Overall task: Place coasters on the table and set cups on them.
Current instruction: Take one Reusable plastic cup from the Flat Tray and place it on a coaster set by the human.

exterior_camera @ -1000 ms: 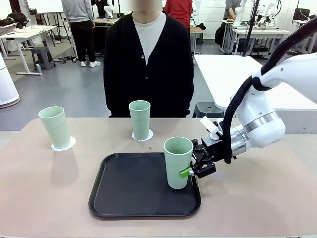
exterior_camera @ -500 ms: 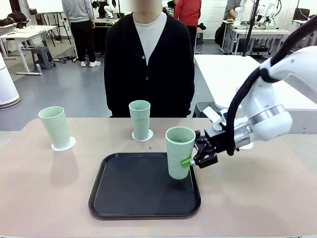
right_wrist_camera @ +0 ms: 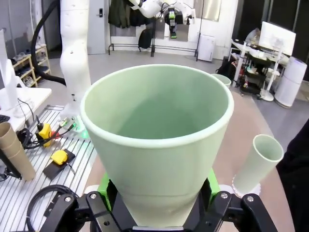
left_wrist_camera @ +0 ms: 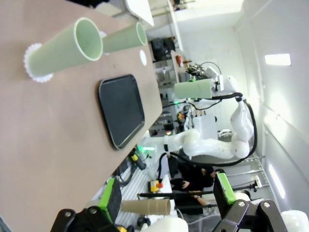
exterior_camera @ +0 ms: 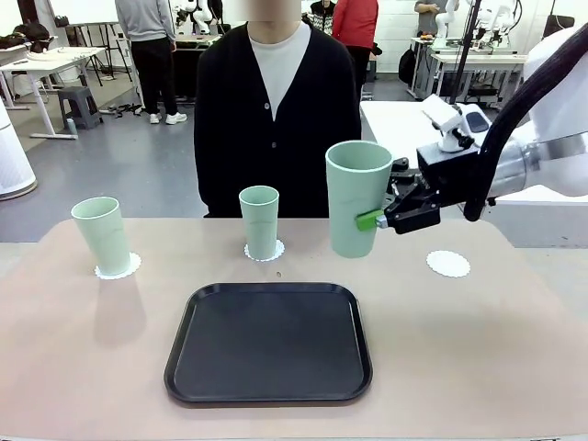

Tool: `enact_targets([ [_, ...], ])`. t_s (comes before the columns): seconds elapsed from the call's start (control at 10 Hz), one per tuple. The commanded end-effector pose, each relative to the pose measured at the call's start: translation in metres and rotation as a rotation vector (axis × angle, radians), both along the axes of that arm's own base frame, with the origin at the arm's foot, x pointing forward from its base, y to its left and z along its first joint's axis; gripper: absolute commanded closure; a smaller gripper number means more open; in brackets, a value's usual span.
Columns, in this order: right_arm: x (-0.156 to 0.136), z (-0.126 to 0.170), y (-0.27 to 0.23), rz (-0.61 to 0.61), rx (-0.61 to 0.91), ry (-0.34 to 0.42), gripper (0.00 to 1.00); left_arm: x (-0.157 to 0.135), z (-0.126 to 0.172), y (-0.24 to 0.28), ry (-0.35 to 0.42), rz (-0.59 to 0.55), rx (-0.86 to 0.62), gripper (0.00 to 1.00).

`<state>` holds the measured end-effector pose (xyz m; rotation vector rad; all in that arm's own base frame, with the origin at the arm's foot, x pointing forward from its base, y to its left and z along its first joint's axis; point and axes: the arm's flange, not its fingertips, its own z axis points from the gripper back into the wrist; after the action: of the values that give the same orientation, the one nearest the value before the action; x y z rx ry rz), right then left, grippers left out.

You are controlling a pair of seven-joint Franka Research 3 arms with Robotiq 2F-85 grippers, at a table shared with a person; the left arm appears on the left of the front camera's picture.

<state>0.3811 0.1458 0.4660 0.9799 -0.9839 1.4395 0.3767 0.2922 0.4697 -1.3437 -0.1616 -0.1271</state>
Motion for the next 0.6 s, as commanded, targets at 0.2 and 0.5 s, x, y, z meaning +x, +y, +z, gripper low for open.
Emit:
enact_targets([
  [0.2,0.0,0.0,0.0,0.0,0.0,0.0,1.0,0.0,0.002,0.0,0.002,0.009,-0.001,0.0],
  [0.5,0.016,0.002,-0.015,0.061,-0.039,0.003,0.16,0.0,0.002,0.0,0.002,0.009,-0.001,0.0],
])
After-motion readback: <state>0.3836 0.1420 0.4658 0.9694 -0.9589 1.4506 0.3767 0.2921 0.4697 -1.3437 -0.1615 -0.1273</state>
